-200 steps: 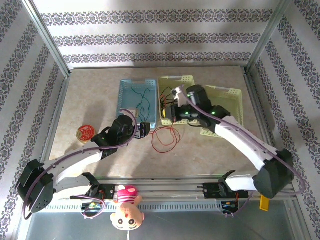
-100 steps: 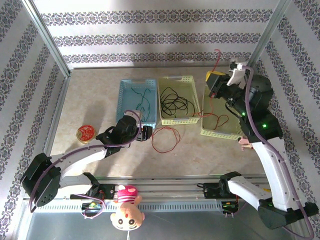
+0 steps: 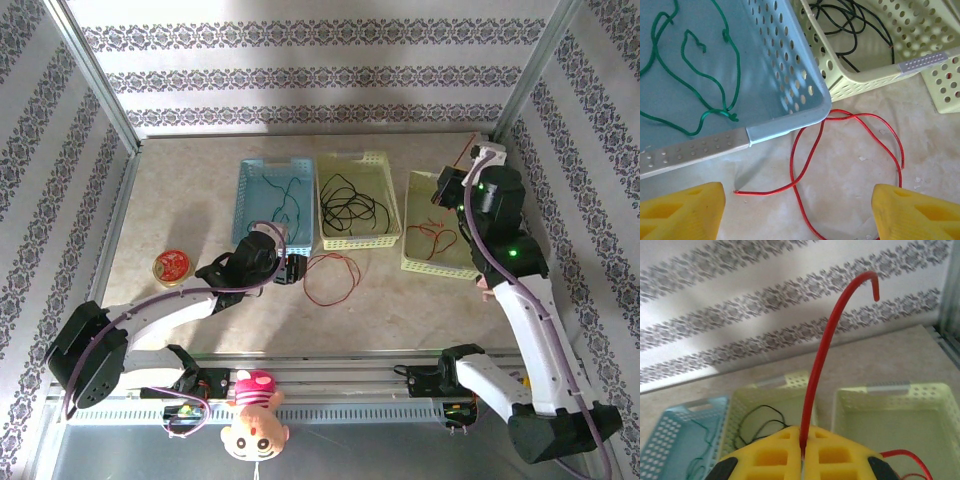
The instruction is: Untangle the cables
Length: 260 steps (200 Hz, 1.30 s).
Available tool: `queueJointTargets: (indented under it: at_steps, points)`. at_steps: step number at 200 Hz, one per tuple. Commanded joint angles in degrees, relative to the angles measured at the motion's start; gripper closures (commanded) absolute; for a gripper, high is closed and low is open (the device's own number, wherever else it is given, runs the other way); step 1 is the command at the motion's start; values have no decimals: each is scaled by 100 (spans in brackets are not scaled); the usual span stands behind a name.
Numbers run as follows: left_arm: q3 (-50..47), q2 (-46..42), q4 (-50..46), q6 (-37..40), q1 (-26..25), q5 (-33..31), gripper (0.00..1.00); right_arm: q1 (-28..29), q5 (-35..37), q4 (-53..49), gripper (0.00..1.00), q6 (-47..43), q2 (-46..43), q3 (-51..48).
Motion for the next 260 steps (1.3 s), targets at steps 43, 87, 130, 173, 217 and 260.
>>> queueJointTargets:
  at_steps: [43, 87, 130, 173, 217, 260]
  points:
    - [80, -35, 196, 72, 57, 175, 23, -414, -355, 108, 93, 133, 1054, -693]
    - [109, 7, 36, 180, 40, 437, 23, -646, -1017, 12, 93, 374, 2265, -668]
    - [150, 51, -35, 167, -3, 467, 23, -752, -1286, -229, 72, 571, 3050, -416]
    - [159, 43, -69, 135, -5, 59, 23, -728, -635, -566, 52, 738, 2752, -268]
    - [157, 137, -158, 54, -4, -356, 23, 159, -432, -969, 47, 432, 1804, -356]
    - [150, 272, -73, -59, -4, -397, 23, 2270, -758, -829, 48, 286, 1618, -1061]
